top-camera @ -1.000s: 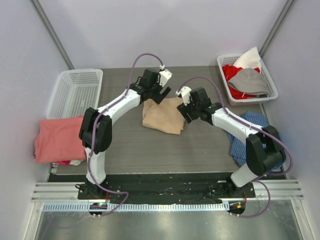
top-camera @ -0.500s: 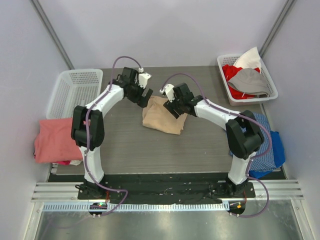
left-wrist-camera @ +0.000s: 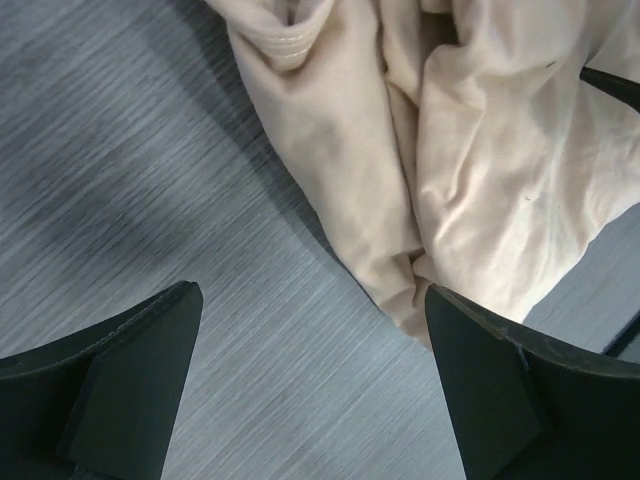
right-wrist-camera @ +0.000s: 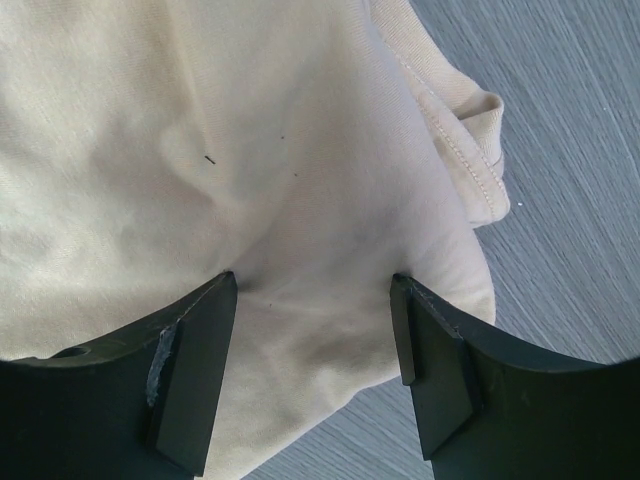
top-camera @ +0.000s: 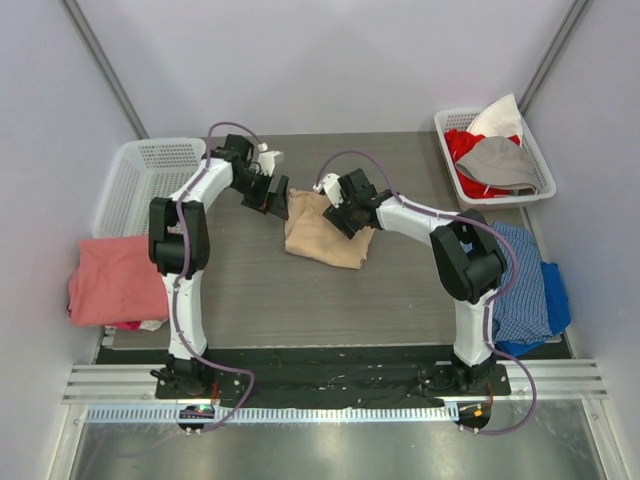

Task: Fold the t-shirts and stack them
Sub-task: Put the neatly folded tshirt into the corner of the board with the left arm

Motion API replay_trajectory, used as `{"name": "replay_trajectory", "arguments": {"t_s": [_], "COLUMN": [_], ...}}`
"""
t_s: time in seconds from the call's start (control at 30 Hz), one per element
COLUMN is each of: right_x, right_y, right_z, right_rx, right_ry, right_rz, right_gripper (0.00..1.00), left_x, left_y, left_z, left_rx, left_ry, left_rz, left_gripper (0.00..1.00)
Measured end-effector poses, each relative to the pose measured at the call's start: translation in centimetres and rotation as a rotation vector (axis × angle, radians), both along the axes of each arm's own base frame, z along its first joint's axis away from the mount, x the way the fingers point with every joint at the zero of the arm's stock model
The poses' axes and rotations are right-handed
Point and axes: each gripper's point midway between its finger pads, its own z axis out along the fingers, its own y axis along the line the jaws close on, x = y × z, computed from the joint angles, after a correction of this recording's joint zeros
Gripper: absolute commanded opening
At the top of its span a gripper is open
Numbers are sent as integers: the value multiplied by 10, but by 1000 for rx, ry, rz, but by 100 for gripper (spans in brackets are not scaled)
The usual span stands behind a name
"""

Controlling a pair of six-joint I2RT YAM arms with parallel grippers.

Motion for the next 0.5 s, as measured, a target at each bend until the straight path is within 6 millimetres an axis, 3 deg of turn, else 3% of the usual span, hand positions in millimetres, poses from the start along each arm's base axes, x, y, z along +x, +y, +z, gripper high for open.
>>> {"name": "replay_trajectory", "arguments": {"t_s": [0.2,0.5], "right_x": [0,-2], "right_y": [0,3], "right_z": [0,0], "right_rx": [-1,-4], "right_ry": [0,-1], "right_rz": [2,9], "right_gripper": [70,70], "left_x": [-7,-11], "left_y": [-4,-21], "left_z": [-21,-19], "left_rx": [-37,-146], "left_ry": [110,200], "left_rz": [-26,-85], "left_gripper": [100,100]}}
